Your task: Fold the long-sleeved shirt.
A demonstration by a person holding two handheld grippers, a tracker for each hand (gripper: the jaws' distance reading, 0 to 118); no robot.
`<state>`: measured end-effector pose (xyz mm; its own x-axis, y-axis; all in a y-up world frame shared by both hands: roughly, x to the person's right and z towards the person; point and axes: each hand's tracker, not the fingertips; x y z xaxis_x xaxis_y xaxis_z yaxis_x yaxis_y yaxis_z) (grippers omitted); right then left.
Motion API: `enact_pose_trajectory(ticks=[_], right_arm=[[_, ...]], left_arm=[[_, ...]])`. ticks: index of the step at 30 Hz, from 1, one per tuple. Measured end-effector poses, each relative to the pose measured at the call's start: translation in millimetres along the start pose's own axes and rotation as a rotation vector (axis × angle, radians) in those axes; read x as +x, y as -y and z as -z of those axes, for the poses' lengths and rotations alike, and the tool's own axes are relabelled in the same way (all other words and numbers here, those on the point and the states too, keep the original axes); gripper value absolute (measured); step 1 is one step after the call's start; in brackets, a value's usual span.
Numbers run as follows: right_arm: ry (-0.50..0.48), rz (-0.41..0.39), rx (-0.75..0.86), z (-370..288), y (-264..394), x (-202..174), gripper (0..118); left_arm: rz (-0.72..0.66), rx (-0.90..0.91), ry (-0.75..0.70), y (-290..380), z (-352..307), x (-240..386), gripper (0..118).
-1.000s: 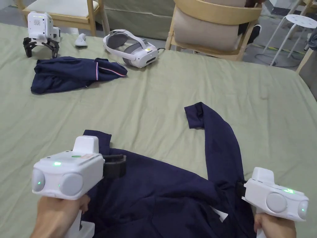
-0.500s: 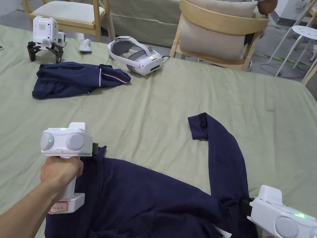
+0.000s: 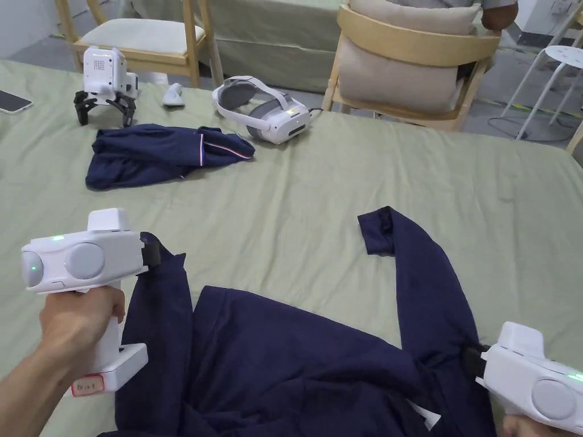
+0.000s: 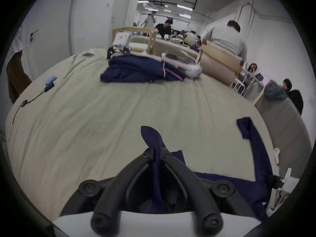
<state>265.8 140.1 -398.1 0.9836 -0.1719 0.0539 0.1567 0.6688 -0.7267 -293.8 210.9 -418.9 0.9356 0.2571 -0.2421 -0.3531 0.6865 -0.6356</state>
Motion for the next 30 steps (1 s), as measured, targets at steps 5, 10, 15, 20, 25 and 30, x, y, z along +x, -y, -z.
enact_pose_trajectory(ticks=[5, 10, 15, 20, 25, 30], right_arm=[[-0.060, -0.013, 0.195, -62.1, -37.9, -16.8, 0], [-0.158, -0.083, 0.402, -155.3, -103.7, -51.8, 0], [-0.209, -0.178, 0.590, -250.4, -171.9, -91.5, 0], [-0.184, -0.275, 0.754, -354.4, -246.5, -126.5, 0], [-0.124, -0.283, 0.869, -432.9, -328.0, -144.9, 0], [0.004, -0.271, 0.950, -480.5, -391.8, -149.2, 0]], left_arm=[[0.017, 0.156, 0.083, -34.2, -75.6, 10.9, 11], [0.062, 0.378, 0.172, -83.7, -178.6, 35.5, 11], [0.123, 0.590, 0.198, -144.0, -283.0, 51.9, 11], [0.154, 0.772, 0.153, -210.1, -370.9, 65.0, 11], [0.180, 0.906, 0.053, -273.1, -434.0, 80.1, 11], [0.171, 0.964, -0.050, -316.3, -469.6, 98.8, 11]])
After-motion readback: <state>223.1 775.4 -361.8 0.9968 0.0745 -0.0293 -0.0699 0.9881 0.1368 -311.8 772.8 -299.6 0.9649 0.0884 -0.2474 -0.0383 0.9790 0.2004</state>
